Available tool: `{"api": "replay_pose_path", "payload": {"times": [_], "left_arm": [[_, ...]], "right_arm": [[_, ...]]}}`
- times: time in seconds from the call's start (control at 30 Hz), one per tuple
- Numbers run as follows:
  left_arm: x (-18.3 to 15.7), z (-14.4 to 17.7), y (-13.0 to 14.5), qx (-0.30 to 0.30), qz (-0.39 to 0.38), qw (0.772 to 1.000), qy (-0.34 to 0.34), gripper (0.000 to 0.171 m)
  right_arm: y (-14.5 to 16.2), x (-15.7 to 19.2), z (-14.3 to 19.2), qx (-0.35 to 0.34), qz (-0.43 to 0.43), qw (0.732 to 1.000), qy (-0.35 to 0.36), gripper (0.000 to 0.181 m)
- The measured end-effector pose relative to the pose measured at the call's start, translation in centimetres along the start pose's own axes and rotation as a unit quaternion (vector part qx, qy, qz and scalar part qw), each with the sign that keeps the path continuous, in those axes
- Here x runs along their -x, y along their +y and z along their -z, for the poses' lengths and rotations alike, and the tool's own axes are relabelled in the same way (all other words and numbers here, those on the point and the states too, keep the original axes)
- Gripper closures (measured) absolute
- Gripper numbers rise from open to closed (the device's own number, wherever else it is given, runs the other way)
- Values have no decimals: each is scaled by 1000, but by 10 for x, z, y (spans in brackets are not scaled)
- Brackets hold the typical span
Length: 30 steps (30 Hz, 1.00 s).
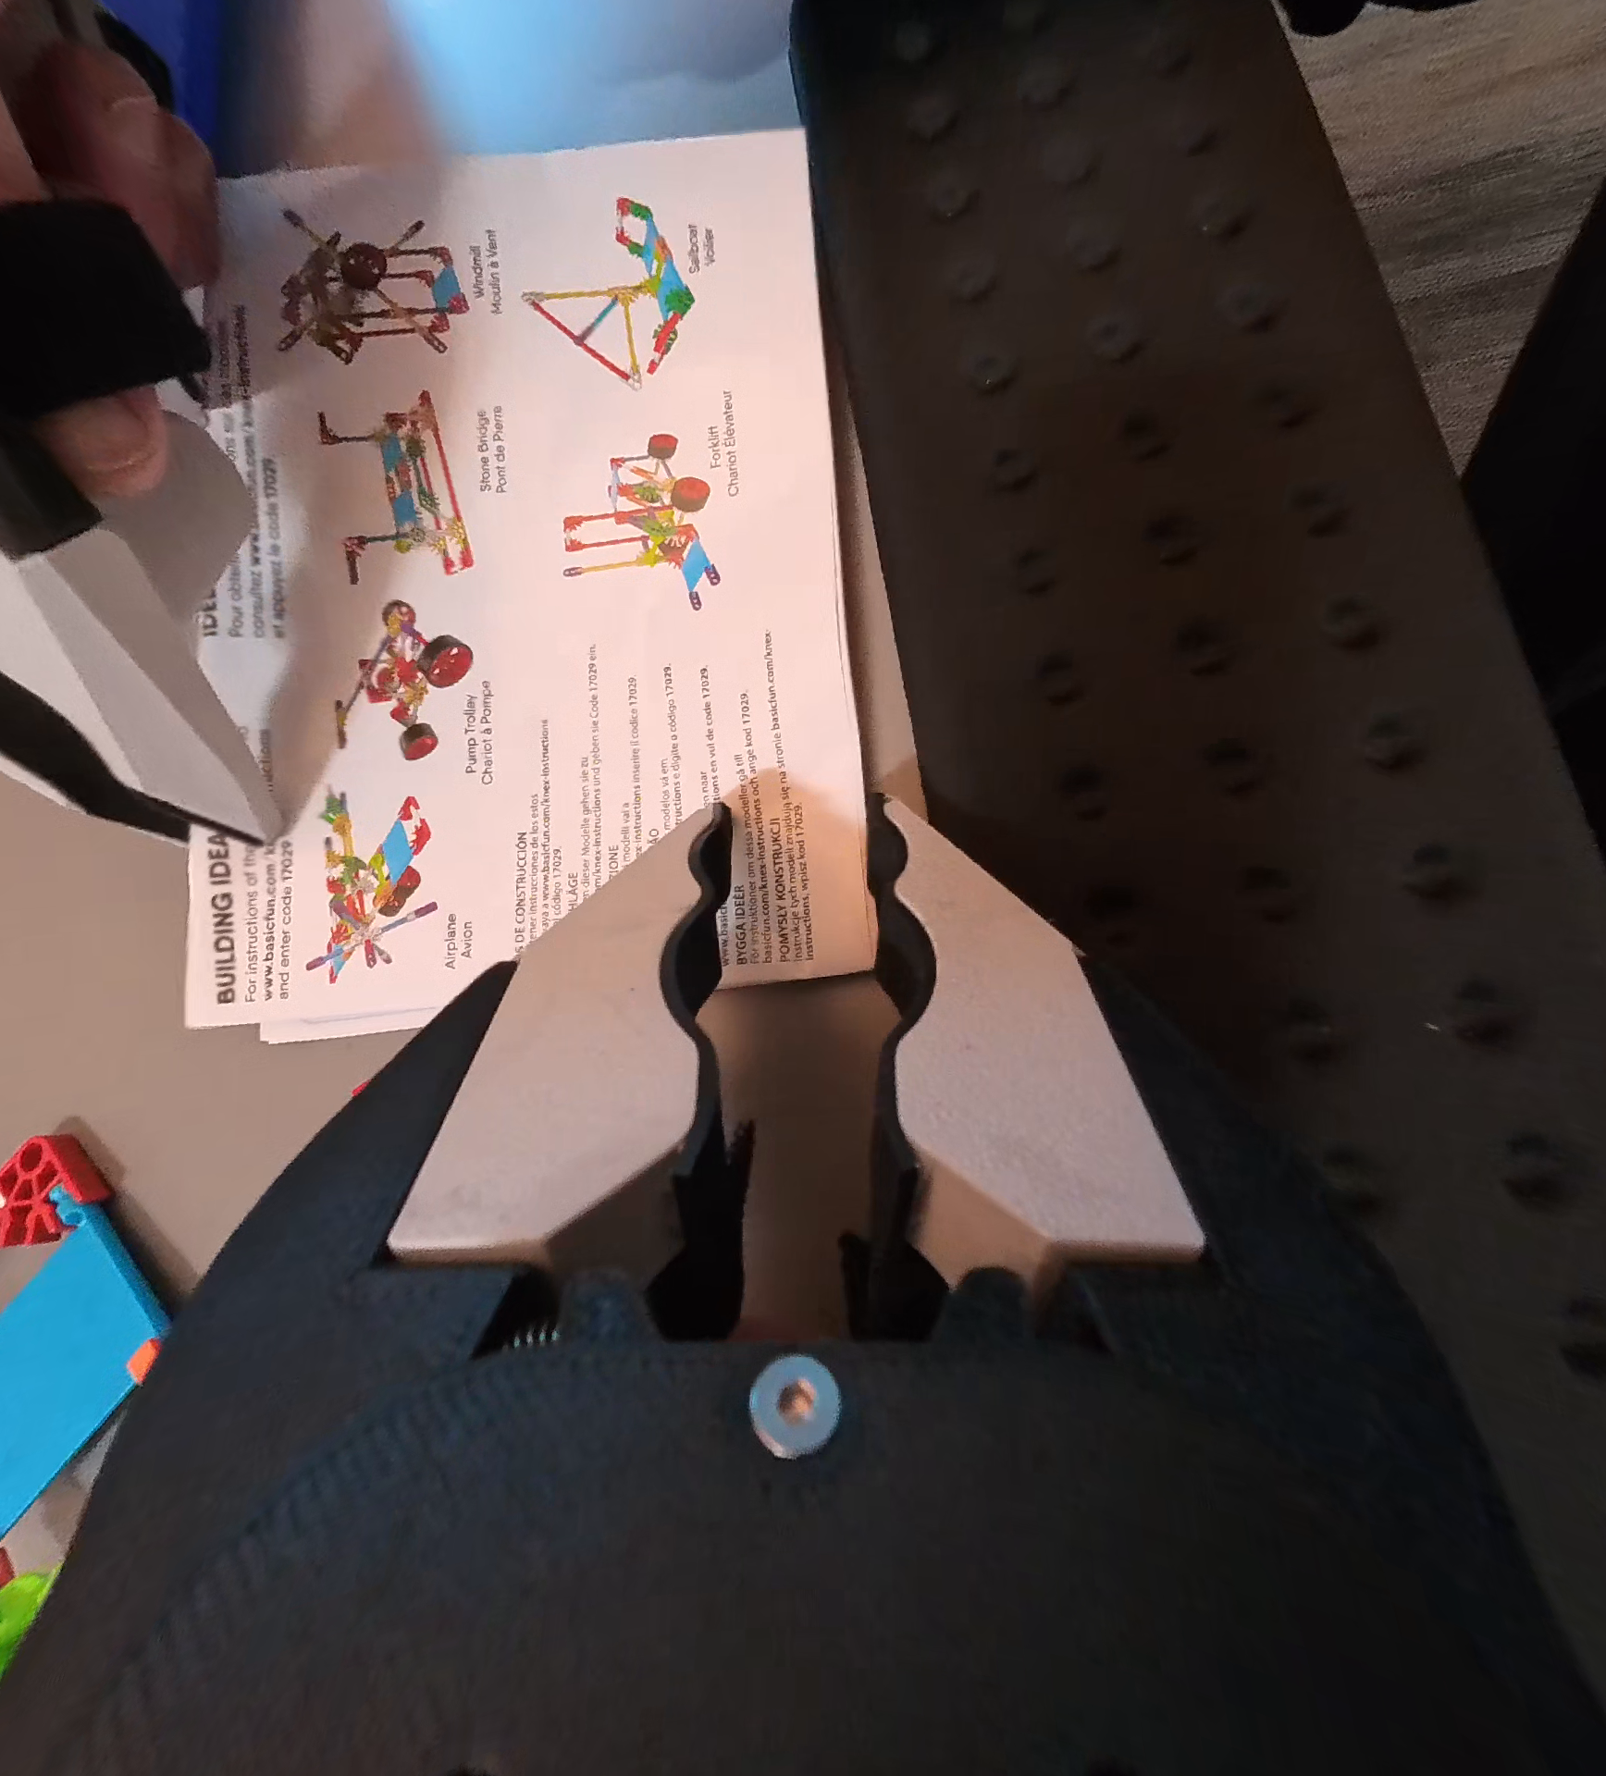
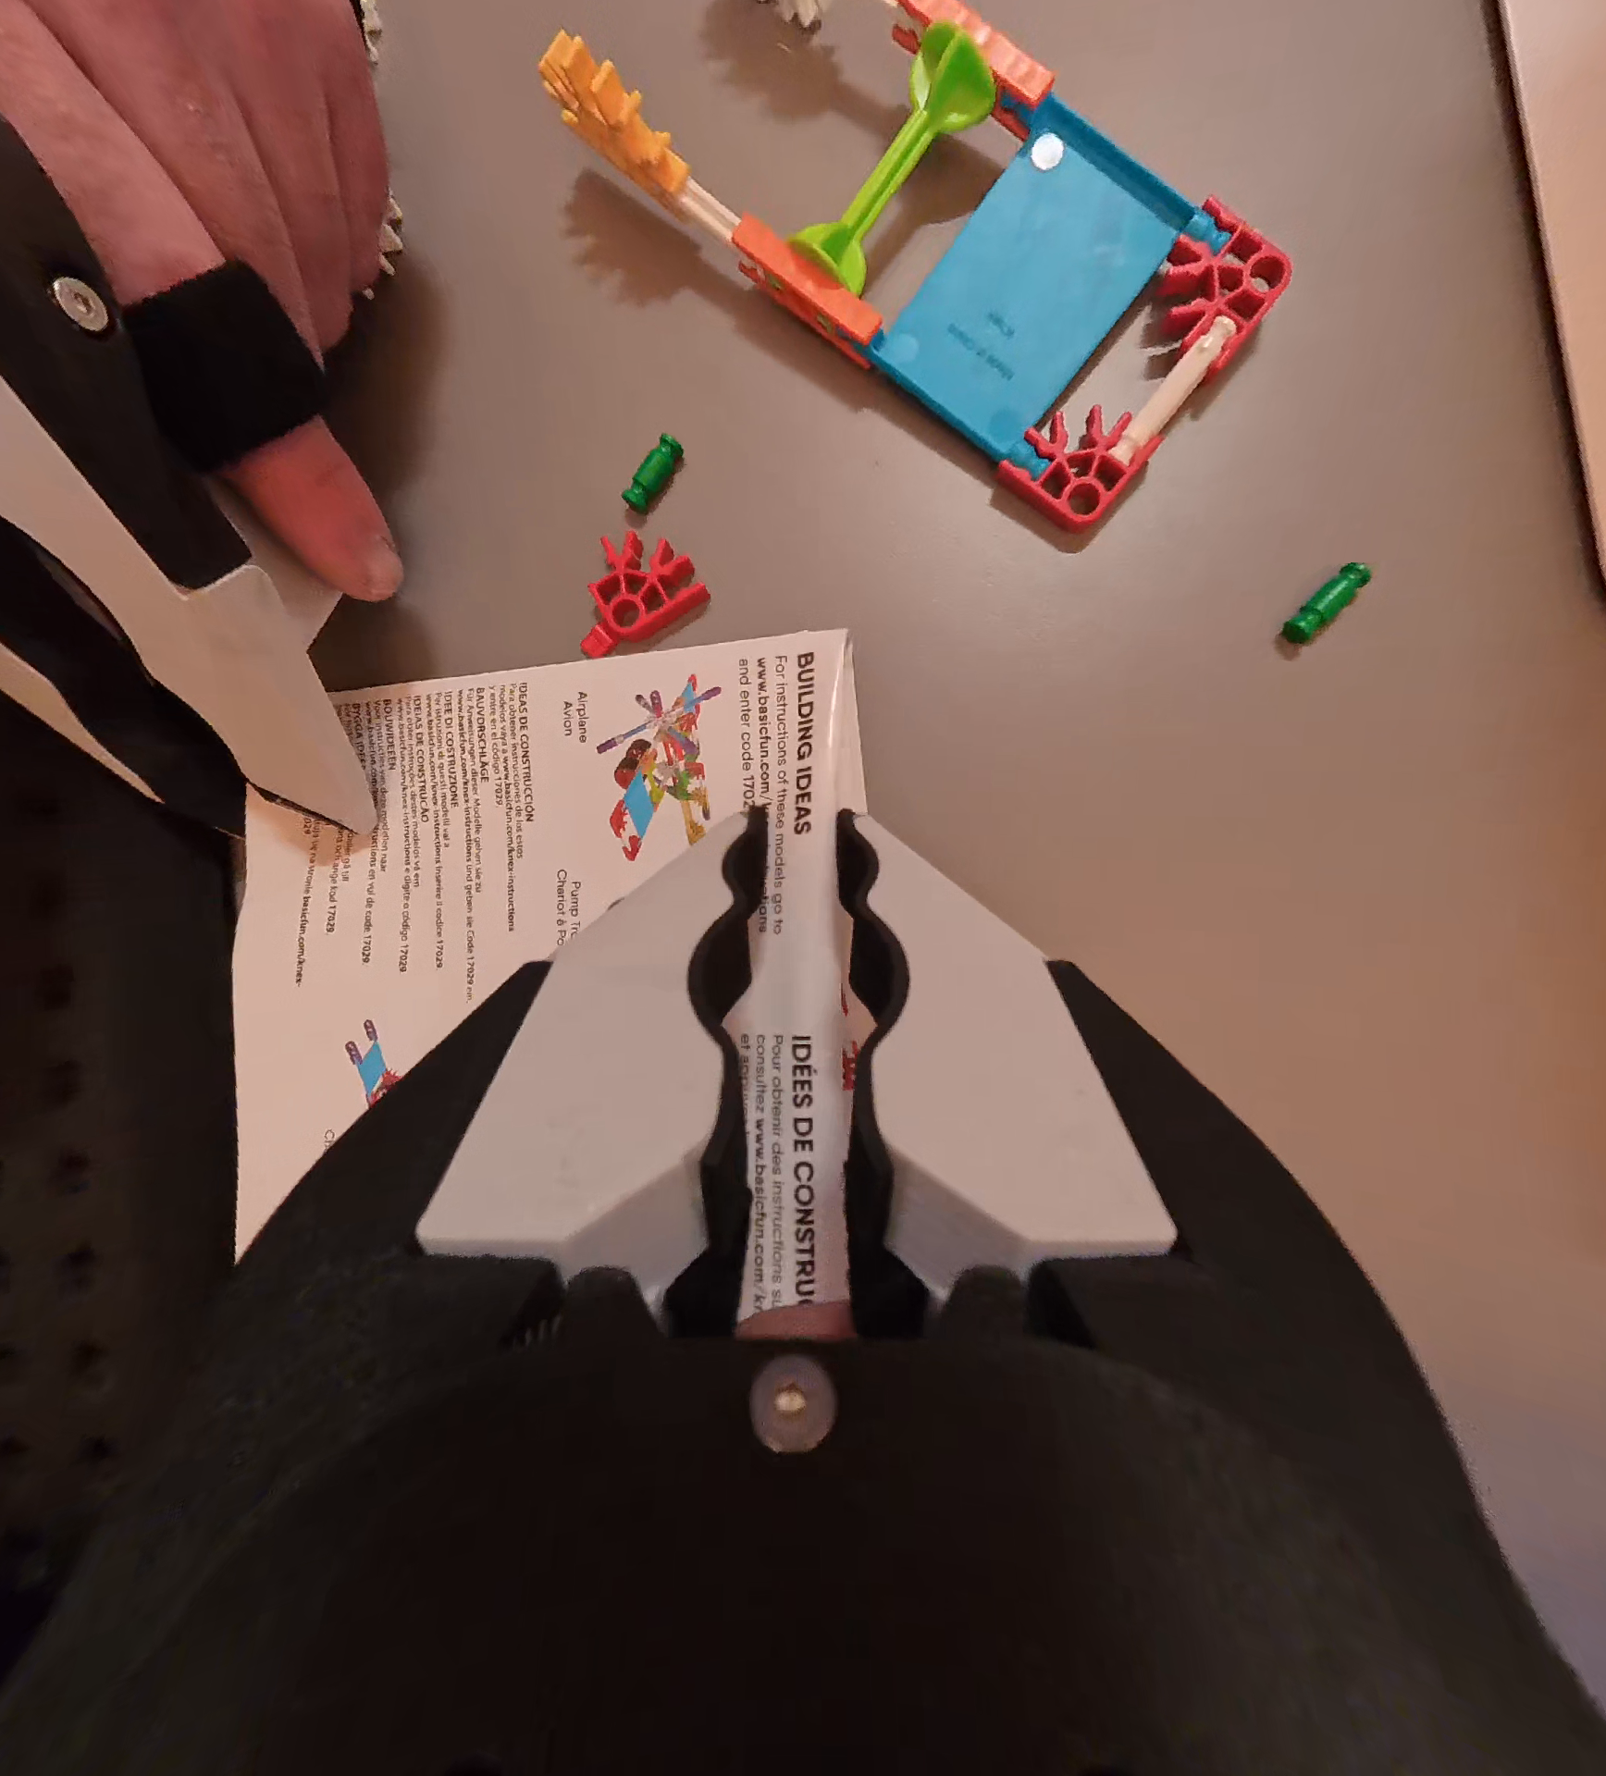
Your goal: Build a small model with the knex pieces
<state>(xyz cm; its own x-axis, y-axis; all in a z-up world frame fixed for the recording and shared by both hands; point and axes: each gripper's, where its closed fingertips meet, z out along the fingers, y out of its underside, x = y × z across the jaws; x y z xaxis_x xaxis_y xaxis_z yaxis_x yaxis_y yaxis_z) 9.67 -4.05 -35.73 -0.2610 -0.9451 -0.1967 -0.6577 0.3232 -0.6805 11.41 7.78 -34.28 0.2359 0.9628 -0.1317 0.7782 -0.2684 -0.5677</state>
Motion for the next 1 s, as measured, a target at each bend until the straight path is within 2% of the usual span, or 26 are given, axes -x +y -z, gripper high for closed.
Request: {"api": "replay_pose_path", "payload": {"times": [0.33,1.0], "left_arm": [[0,-2,-1,-1,-8,1000,0,151],[5,-5,-4,-3,-12,1000,-3,152]], "right_arm": [[-25,15,25,-53,36,998,7,177],[-27,19,30,-55,46,997,18,177]]}}
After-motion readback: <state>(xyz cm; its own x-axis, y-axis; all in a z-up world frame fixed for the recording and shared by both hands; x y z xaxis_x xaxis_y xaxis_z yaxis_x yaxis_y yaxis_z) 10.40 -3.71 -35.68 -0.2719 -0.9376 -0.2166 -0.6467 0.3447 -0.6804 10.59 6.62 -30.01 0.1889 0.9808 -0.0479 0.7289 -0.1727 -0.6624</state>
